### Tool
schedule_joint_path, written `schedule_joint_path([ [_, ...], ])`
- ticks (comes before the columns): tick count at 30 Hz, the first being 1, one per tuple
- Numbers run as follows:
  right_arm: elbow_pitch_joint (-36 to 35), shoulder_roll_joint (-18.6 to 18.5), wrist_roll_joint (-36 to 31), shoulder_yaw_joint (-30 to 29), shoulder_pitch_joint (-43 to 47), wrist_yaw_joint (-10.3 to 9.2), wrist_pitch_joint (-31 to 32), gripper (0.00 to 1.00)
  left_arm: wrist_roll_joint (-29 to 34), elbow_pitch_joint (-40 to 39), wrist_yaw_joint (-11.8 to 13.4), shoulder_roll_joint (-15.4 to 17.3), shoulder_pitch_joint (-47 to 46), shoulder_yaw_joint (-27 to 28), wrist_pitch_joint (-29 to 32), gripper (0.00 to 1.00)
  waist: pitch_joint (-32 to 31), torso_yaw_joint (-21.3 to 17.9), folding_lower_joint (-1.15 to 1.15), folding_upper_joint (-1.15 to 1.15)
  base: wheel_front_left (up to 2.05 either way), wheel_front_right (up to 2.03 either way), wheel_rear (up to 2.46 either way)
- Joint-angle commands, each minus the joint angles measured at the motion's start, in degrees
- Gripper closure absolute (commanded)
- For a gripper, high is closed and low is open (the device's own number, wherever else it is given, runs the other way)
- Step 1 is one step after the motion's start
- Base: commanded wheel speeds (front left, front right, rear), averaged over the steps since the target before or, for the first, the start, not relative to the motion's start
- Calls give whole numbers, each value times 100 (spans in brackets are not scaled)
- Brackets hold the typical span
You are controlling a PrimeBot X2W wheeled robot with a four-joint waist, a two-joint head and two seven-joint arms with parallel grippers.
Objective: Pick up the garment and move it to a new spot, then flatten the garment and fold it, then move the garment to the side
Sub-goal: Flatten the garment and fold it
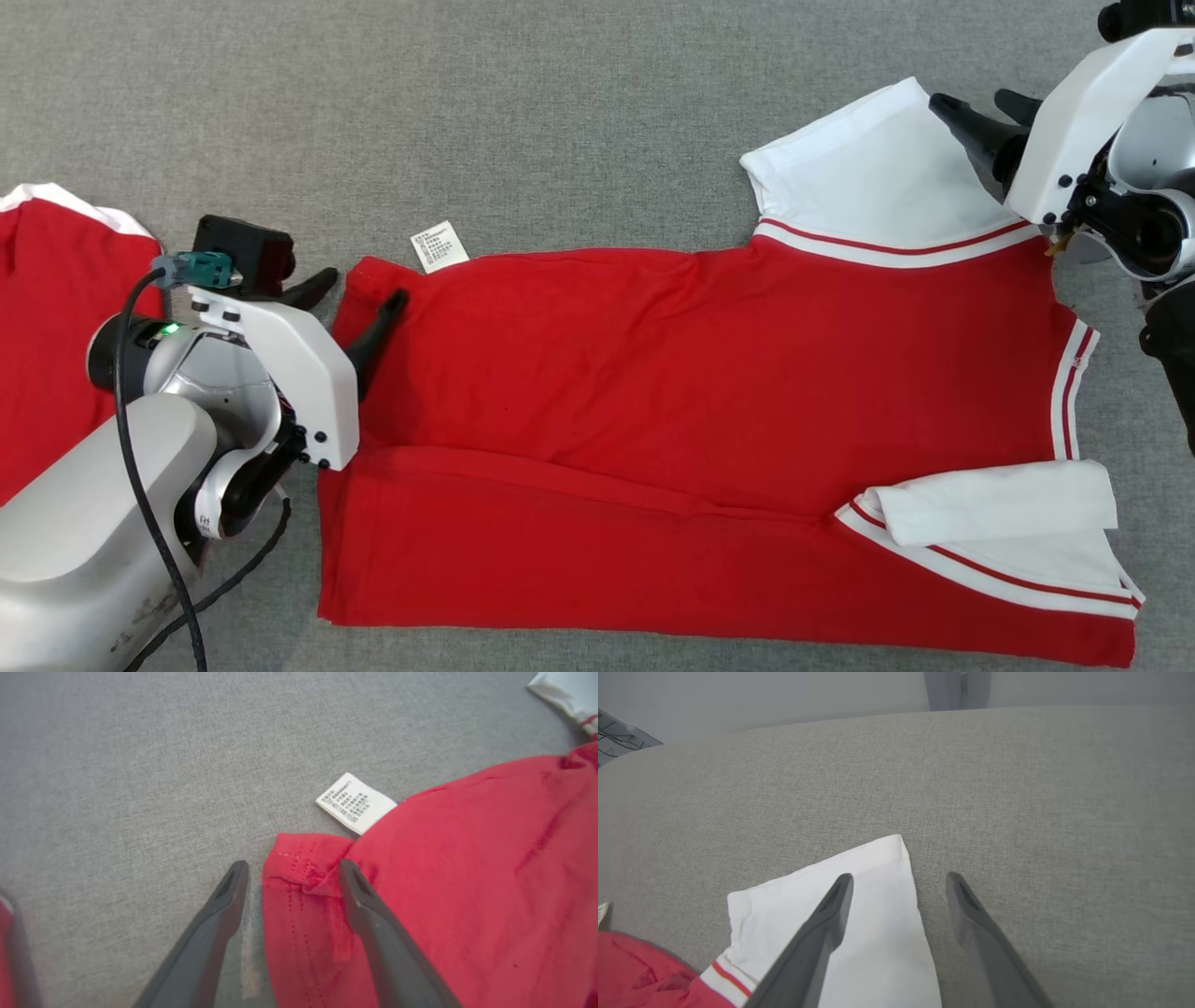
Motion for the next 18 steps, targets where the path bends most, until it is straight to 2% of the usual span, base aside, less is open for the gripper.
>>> schedule_joint_path([
  [1, 17, -48, 46, -1, -74, 2, -28, 0, -4, -16, 17, 27, -89, 4, 26, 0, -8, 8, -1, 0, 0, 0, 0],
  [8, 451, -34, 240, 248, -502, 2, -69, 0, -20, -231, 43, 46, -246, -42, 311, 0, 165, 147, -1, 0, 0, 0, 0],
  [18, 1049, 115, 499, 576, -854, 2, 159, 0, 22, -218, -9, -69, -386, -72, 301, 0, 331, 321, -1, 0, 0, 0, 0],
])
